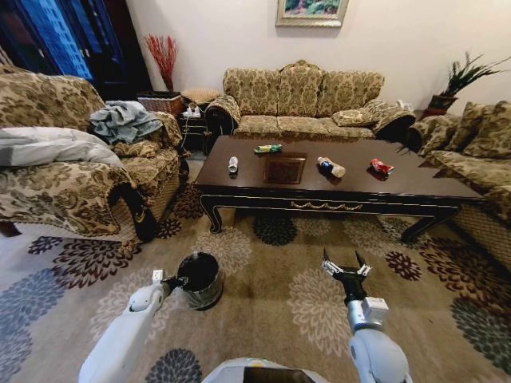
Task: Move to the front of the table and place the trash on the table into the trash bin.
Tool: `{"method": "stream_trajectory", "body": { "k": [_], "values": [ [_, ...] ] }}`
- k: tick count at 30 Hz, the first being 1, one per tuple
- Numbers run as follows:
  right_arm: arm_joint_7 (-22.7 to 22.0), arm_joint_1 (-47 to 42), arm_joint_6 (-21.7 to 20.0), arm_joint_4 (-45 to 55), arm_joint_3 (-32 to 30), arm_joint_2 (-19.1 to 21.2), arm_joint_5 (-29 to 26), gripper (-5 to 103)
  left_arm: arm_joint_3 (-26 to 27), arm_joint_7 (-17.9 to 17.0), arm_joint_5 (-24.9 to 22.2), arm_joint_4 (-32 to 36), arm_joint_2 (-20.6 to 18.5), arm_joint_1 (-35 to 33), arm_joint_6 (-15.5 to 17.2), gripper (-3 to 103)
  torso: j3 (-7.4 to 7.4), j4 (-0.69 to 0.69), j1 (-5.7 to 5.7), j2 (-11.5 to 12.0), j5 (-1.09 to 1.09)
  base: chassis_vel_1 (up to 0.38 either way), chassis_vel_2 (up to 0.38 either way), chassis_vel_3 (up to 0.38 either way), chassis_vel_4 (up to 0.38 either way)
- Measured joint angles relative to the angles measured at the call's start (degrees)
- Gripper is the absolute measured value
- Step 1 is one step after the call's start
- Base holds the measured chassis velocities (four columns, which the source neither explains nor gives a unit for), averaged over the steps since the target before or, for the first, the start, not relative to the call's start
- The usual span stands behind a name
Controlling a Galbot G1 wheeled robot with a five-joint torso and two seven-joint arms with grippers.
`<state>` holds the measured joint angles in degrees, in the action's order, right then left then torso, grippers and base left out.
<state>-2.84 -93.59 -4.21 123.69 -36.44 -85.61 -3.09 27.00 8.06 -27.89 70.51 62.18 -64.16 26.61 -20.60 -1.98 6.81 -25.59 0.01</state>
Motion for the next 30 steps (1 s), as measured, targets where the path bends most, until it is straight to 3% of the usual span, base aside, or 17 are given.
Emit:
{"method": "stream_trajectory", "body": {
  "k": [1, 2, 4, 7, 11, 21, 24, 27, 28, 30],
  "values": [
    [-0.01, 0.03, 0.00, 0.00, 0.00, 0.00, 0.00, 100, -0.04, -0.05, 0.00, -0.10, 0.01, 0.11, -0.06, 39, 0.00, 0.01, 0.00, 0.00, -0.01, 0.000, 0.000, 0.000, 0.000],
    [-0.10, 0.14, 0.01, 0.00, 0.01, -0.03, 0.00, 100, -0.09, -0.22, -0.02, -0.30, 0.09, 0.32, -0.26, 28, 0.00, 0.03, 0.00, 0.00, -0.02, 0.000, 0.000, 0.000, 0.000],
    [-0.17, 0.22, 0.01, 0.00, 0.02, -0.05, 0.00, 100, -0.10, -0.42, -0.09, -0.37, 0.14, 0.42, -0.35, 28, -0.01, 0.04, 0.00, 0.00, -0.03, 0.000, 0.000, 0.000, 0.000],
    [-0.58, 0.49, 0.01, -0.15, 0.07, -0.23, 0.06, 100, -0.09, -0.69, -0.53, -0.38, 0.34, 0.36, -1.23, 12, -0.01, 0.03, 0.01, 0.00, -0.03, 0.000, 0.000, 0.000, 0.000],
    [-1.11, 0.73, 0.01, -0.35, 0.11, -0.28, 0.13, 100, 0.03, -0.81, -0.73, 0.36, 0.80, -0.48, -1.65, 2, -0.02, 0.01, 0.01, -0.01, -0.05, 0.000, 0.000, 0.000, 0.000],
    [-1.72, 1.02, -0.24, -0.43, 0.08, -0.29, 0.13, 100, 1.72, -1.22, 1.12, 4.52, 1.04, -3.43, -1.80, 1, -0.02, 0.02, 0.01, -0.01, -0.02, 0.000, 0.000, 0.000, 0.000],
    [-1.76, 1.22, -0.71, -0.42, 0.23, -0.23, 0.03, 100, 2.97, -3.91, 2.21, 8.07, 0.71, -4.99, -0.22, 1, -0.02, 0.00, 0.01, -0.02, -0.03, 0.000, 0.000, 0.000, 0.000],
    [-2.27, 1.98, -1.52, -0.27, 0.33, -0.13, -0.35, 100, 5.99, -9.69, 1.78, 14.72, 0.49, -7.13, 2.60, 1, -0.02, 0.01, 0.01, -0.02, 0.02, 0.000, 0.000, 0.000, 0.000],
    [-2.27, 1.98, -1.52, -0.27, 0.33, -0.13, -0.35, 100, 5.99, -9.69, 1.78, 14.72, 0.49, -7.13, 2.60, 1, -0.02, 0.01, 0.01, -0.02, 0.02, 0.000, 0.000, 0.000, 0.000],
    [-2.46, 2.53, -2.06, -0.13, 0.35, -0.03, -0.77, 100, 8.92, -13.41, 1.62, 20.12, 0.87, -9.24, 3.19, 1, -0.02, 0.02, 0.01, -0.02, -0.03, 0.000, 0.000, 0.000, 0.000]
  ]
}}
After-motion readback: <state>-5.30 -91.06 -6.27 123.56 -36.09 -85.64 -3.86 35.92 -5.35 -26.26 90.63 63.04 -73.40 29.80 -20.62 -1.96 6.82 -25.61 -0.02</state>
